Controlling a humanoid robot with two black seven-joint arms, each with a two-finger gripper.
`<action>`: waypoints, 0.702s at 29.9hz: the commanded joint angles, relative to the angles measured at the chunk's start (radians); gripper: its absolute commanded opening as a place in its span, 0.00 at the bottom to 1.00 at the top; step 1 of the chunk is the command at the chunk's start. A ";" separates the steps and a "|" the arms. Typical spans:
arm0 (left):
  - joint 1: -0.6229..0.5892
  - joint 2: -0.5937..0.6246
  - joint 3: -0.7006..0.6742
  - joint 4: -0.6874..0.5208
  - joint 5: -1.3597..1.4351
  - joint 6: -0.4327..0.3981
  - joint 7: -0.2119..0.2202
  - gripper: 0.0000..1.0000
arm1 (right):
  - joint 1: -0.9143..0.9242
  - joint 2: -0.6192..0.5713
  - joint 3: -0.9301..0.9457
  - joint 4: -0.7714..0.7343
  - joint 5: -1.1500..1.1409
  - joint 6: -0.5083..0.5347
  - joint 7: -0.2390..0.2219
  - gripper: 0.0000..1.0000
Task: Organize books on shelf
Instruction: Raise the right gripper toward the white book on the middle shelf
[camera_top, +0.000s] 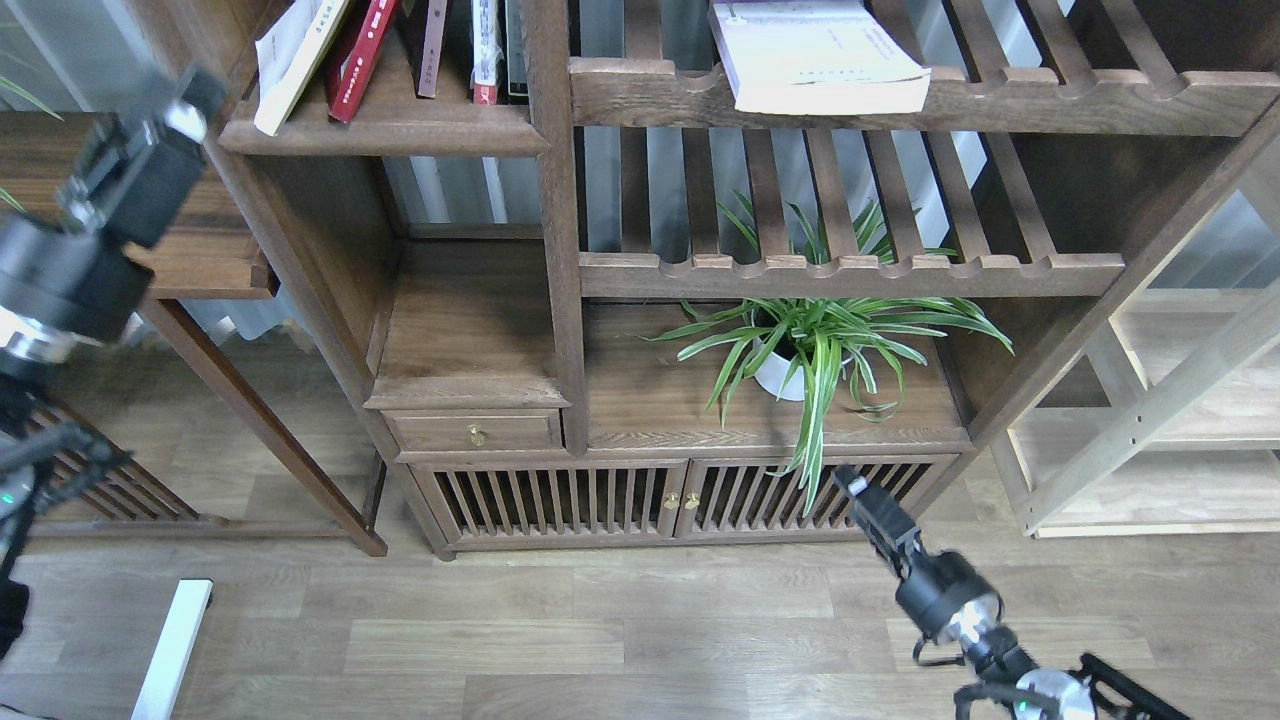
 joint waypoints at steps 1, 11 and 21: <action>0.043 -0.112 0.025 0.182 -0.088 0.000 0.017 0.98 | 0.027 -0.001 0.018 0.111 0.009 -0.018 0.000 0.99; 0.074 -0.235 0.261 0.476 -0.289 0.000 0.011 0.98 | 0.140 0.038 0.117 0.294 0.056 -0.136 0.003 0.99; 0.060 -0.235 0.339 0.559 -0.291 0.000 0.013 0.98 | 0.377 0.094 0.223 0.297 0.150 -0.337 0.003 0.99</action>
